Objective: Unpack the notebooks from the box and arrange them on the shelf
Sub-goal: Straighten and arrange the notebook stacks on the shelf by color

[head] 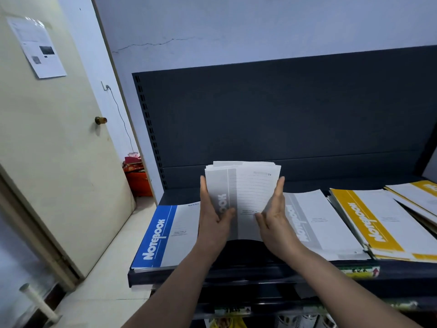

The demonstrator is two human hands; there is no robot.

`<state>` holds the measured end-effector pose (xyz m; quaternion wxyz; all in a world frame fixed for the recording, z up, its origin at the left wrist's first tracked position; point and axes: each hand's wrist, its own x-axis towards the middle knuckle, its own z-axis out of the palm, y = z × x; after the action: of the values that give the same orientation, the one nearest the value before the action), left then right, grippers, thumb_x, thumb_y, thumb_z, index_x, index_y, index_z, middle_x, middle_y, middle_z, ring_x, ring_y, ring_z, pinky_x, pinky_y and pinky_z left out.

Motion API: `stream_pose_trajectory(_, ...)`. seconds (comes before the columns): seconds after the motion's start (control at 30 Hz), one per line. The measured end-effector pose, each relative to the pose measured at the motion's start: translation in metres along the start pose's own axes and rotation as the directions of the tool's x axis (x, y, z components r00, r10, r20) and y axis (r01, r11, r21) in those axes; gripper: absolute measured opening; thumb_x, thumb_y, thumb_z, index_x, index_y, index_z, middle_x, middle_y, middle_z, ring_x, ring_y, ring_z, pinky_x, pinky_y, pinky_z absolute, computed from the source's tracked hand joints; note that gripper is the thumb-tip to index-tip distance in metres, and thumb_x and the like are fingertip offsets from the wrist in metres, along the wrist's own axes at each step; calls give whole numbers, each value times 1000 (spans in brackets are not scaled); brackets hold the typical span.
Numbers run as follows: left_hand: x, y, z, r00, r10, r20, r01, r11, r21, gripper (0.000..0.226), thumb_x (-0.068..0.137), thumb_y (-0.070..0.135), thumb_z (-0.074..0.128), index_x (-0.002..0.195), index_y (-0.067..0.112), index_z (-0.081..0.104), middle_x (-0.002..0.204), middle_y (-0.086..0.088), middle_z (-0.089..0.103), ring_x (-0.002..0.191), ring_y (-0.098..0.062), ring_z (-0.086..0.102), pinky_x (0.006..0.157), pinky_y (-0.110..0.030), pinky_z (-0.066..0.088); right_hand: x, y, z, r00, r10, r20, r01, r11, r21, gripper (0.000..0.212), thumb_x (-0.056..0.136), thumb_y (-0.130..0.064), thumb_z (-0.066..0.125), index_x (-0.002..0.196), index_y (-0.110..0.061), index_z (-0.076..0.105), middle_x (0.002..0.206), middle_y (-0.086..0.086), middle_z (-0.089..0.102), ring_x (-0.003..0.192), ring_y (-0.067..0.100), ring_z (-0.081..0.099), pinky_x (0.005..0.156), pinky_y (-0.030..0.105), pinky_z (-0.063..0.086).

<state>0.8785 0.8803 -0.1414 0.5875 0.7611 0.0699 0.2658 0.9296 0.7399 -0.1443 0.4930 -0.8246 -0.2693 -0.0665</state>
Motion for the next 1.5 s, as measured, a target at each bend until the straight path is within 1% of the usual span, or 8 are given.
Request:
stream_pose_trajectory(0.13,2,0,-2,1000,-6,-25,7,1000,26,96,92,-4,54,145,57,2,152,13,32,137,-7,35,113,-43,36,1,5,-2,999,-51,-4,50,990,-135,98,91,10,39,129,-31,-42,157,2,6,145,25,17,108,26,36)
stream_pose_trajectory(0.27,4,4,-1,997,-47,-56,50,997,55,92,96,-3,48,142,63,3,136,9,49,106,-5,56,73,-15,54,1,-2,-8,997,-61,-56,54,990,-128,95,89,14,37,140,-30,-31,146,2,26,117,34,45,89,37,47)
stream_pose_trajectory(0.4,5,10,-2,996,35,-84,-22,988,152,99,94,-1,50,137,69,-5,145,10,42,126,-11,49,103,-37,46,1,-4,-11,992,-90,-86,83,992,-90,93,92,11,40,138,-34,-28,154,1,18,118,25,36,95,40,42)
stream_pose_trajectory(0.67,3,-3,0,999,37,-38,-27,971,237,102,94,2,55,139,65,-13,154,8,32,137,-15,39,110,-39,39,-3,10,1,998,-52,-42,48,994,-96,98,93,8,44,133,-35,-33,157,1,8,143,18,16,93,3,23)
stream_pose_trajectory(0.87,4,-7,-3,998,47,-33,-35,956,291,103,93,2,57,141,60,-14,150,5,37,133,-14,43,104,-33,40,-1,10,0,994,-65,-89,53,989,-139,101,91,8,48,135,-40,-29,144,0,29,103,25,50,75,26,46)
stream_pose_trajectory(1.2,-1,-13,-1,992,117,-39,-97,939,329,98,93,5,58,148,47,-12,150,5,36,132,-10,41,107,-31,40,-5,10,10,995,-67,-80,64,997,-39,98,88,17,39,135,-37,-28,157,-5,-4,146,11,0,117,16,13)
stream_pose_trajectory(1.37,3,-9,-5,991,130,-16,-120,949,290,102,92,4,58,143,56,-11,149,8,36,129,-9,42,104,-28,41,11,5,4,989,4,-147,23,983,181,86,84,13,47,149,-25,6,152,-8,20,141,8,24,115,32,31)
stream_pose_trajectory(1.5,5,-9,-4,992,122,-25,-111,958,264,105,90,1,60,141,62,-9,151,6,34,135,-16,40,108,-47,42,19,-6,-2,986,2,-169,22,990,141,86,82,11,50,151,-20,9,138,-17,22,119,-13,23,95,-1,27)
